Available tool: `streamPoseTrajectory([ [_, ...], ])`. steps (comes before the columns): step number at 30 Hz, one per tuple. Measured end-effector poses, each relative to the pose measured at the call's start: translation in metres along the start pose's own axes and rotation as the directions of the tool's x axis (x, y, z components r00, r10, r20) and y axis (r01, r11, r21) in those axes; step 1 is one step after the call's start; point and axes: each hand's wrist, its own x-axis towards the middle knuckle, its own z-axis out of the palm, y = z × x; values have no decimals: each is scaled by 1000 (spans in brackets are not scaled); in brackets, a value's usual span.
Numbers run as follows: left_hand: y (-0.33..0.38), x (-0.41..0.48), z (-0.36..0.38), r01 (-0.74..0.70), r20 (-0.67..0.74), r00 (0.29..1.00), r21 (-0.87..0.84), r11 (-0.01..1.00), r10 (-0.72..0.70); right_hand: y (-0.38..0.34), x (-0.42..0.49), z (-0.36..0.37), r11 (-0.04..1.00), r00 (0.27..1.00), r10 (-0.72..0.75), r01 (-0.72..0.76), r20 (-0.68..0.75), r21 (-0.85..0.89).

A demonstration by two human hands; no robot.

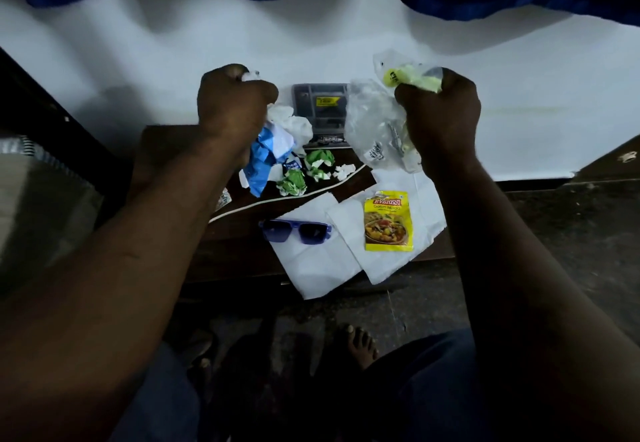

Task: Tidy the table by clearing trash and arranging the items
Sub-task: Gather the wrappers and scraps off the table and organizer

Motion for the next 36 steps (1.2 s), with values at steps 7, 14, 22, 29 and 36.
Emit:
streamPoseTrajectory([
  [7, -1, 3, -6, 6, -3, 1000, 78, 997, -6, 8, -4, 5, 999, 999, -22, 24, 38, -48],
  [14, 9, -5, -7, -192, -34, 980, 142, 971, 199, 8, -5, -4, 954, 978, -117, 160, 175, -253],
  [22, 12, -12, 8, -261, -39, 963, 122, 958, 267, 18, -8, -16, 896, 958, 81, 50, 275, -441],
  [29, 14, -15, 16, -319, -75, 941, 141, 937, 331, 56, 0, -19, 704, 872, 219, 169, 437, -690],
  [36, 8, -7, 16, -283, -86, 947, 232, 931, 310, 90, 8, -6, 496, 711, 497, 236, 497, -835],
])
